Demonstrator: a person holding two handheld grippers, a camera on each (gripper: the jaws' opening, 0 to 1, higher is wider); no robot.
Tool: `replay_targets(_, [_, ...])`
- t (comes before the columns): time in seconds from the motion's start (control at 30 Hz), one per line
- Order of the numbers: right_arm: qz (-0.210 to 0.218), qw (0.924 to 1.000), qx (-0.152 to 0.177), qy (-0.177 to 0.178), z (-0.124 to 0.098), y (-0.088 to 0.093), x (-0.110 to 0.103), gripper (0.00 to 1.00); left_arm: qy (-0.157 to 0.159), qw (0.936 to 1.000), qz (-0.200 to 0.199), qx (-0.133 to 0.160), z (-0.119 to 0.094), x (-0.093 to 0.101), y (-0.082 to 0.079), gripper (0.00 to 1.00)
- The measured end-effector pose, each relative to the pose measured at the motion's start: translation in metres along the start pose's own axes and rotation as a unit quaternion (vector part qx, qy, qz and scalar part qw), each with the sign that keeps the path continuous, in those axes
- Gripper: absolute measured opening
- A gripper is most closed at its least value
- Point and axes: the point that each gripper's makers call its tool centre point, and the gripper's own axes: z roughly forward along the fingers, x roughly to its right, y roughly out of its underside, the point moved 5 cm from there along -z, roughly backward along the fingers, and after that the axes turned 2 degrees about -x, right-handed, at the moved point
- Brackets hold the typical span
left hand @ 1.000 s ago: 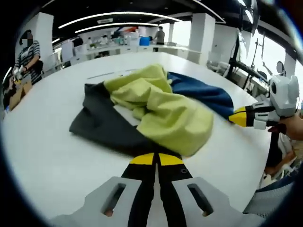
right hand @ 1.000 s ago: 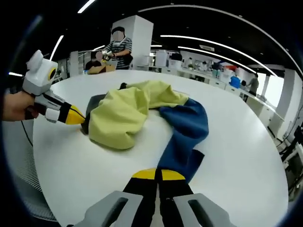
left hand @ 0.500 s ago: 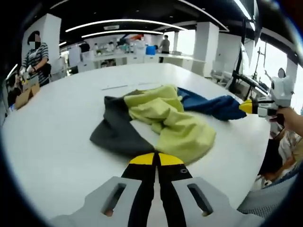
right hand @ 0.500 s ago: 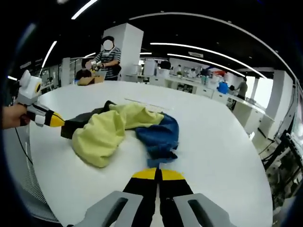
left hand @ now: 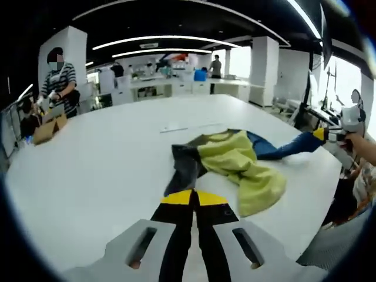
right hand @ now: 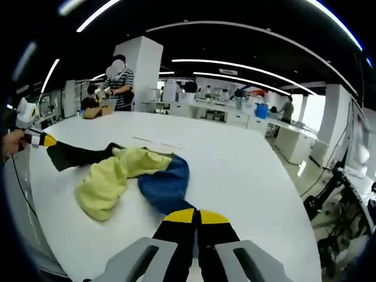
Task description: Fold the garment on the visible template until the final outline fits inside the template.
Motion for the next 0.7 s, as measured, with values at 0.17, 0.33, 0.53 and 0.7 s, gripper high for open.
replay_targets(0.17, [0.015, 0.9998, -0.013, 0.009, 0.002, -0.004, 0.021, 0.00, -0.029, 0.9995, 0.016, 0.000, -0.005, -0.029, -0.006, 0.00])
replay_targets(0.33, [0.014, 0.9982, -0.050, 0.029, 0.008, 0.004, 0.047, 0.00, -0.054, 0.9985, -0.010, -0.001, -0.006, -0.058, -0.006, 0.00])
replay_targets(0.53, [0.024, 0.9950, -0.083, 0.049, 0.018, 0.018, 0.073, 0.00, -0.093, 0.9949, -0.034, -0.021, 0.001, -0.096, 0.003, 0.00])
replay_targets(0.7, [0.029, 0.9924, -0.101, 0.064, 0.027, 0.024, 0.094, 0.00, -0.126, 0.9891, -0.062, -0.046, 0.008, -0.122, 0.018, 0.00])
